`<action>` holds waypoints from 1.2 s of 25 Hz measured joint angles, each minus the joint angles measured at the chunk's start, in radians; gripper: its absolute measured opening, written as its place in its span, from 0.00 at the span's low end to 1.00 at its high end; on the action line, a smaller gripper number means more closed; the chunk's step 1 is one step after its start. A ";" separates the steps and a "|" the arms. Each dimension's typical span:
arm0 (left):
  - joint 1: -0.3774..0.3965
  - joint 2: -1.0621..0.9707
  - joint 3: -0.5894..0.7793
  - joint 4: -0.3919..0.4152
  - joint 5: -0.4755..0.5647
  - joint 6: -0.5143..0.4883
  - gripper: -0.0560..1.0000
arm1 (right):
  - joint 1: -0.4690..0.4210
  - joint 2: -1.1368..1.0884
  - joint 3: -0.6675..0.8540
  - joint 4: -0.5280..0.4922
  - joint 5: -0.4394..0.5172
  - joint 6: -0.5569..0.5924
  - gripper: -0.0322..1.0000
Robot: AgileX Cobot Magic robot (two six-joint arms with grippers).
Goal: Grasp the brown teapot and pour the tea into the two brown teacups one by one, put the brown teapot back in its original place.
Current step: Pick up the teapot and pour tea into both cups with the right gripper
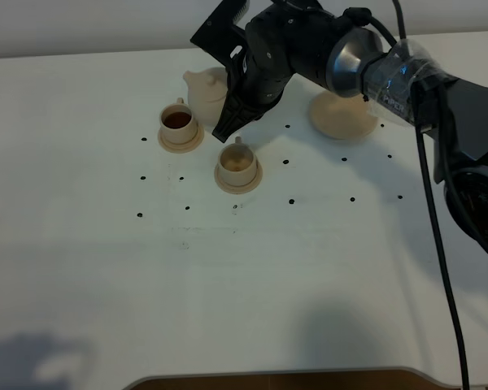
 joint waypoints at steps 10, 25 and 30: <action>0.000 0.000 0.000 0.000 0.000 -0.001 0.51 | 0.001 -0.053 0.001 0.003 0.115 0.000 0.14; 0.000 0.000 0.000 0.000 0.000 -0.001 0.51 | 0.051 -0.316 0.253 0.018 0.136 0.042 0.14; 0.000 0.000 0.000 0.000 0.000 -0.001 0.51 | 0.051 -0.439 0.496 -0.004 -0.014 0.048 0.14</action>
